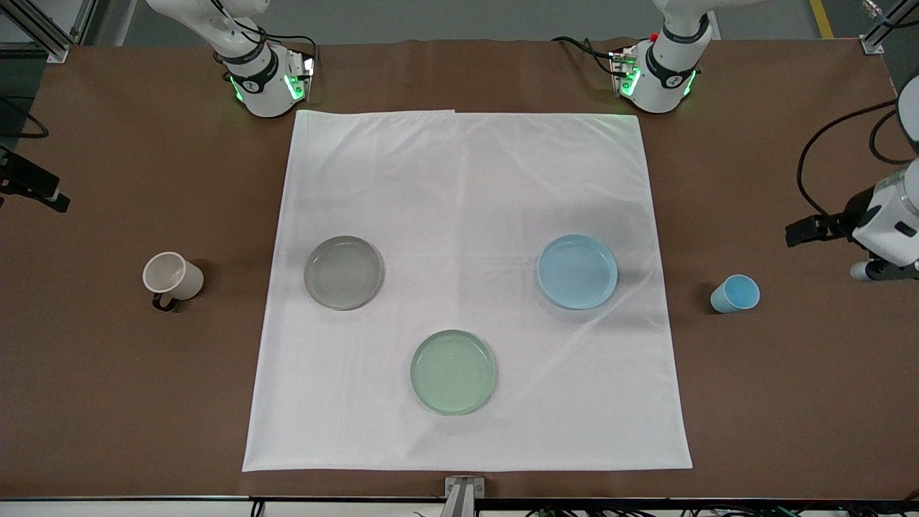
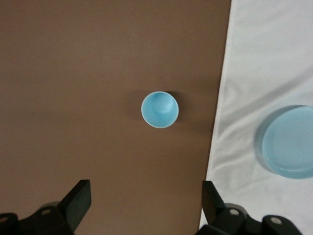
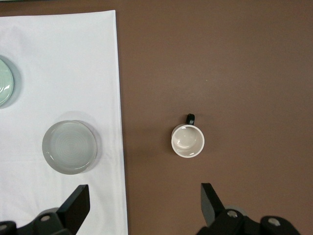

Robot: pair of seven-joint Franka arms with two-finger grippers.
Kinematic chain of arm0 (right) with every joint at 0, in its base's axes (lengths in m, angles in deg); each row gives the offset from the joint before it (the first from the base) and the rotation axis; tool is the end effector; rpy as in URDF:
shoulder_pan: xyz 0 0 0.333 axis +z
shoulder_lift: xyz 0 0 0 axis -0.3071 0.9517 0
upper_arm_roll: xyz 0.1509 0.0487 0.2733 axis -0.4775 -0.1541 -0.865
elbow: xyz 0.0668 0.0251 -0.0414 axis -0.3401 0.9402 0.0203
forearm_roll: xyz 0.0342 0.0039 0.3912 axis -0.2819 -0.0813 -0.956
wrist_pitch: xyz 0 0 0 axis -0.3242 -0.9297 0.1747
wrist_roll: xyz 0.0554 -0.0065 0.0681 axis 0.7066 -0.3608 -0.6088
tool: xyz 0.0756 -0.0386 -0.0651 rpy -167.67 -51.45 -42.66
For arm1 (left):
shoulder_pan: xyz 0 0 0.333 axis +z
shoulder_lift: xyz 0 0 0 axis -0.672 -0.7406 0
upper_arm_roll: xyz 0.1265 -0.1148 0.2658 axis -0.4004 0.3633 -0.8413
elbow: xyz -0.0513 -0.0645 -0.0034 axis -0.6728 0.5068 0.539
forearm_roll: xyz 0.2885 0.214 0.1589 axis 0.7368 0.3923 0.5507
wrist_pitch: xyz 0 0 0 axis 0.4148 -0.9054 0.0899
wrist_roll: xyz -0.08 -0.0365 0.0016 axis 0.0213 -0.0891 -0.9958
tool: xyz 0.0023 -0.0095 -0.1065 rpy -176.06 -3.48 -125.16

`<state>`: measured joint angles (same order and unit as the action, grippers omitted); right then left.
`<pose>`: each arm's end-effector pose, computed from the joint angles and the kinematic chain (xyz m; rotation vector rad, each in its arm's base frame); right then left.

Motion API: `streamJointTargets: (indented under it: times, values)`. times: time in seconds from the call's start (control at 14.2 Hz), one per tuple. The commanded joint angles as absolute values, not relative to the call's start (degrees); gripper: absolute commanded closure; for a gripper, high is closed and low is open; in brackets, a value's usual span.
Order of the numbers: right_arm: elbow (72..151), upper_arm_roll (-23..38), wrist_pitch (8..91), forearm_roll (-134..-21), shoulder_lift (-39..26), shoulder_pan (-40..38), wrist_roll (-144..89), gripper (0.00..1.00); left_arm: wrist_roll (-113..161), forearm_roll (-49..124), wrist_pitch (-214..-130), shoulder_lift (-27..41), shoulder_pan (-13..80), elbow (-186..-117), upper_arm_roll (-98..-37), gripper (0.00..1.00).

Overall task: Place blue cup in blue plate and white mug in gray plate
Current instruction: 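Move the left gripper down over the small blue cup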

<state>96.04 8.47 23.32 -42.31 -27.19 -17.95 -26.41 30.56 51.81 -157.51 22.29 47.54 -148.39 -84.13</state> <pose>0.5664 -0.0564 0.6522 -3.1188 0.0568 -0.0877 0.6067 0.0500 0.4832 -3.0544 -0.0628 0.1308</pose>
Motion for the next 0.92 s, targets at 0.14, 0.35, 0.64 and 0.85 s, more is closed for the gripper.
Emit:
streamJointTargets:
  times: [0.14,0.35,0.64,0.85]
  values:
    - [95.34,8.21,22.67,-41.74,-26.78,-17.71,-26.24,0.00,35.23,52.56,-178.34,17.97,51.36,-160.96,-83.75,0.00]
    - [95.25,8.21,22.76,-41.74,-26.78,-17.79,-26.24,0.00,35.31,52.56,-184.06,12.44,52.85,-162.21,-83.75,0.11]
    - [95.34,8.21,22.67,-41.83,-26.69,-17.71,-26.24,0.00,35.23,51.95,-187.24,7.86,53.74,-162.21,-83.31,0.35]
    - [95.34,8.12,22.67,-41.74,-25.90,-17.71,-26.24,0.00,34.96,51.86,-187.24,6.54,53.30,-162.21,-83.14,0.54]
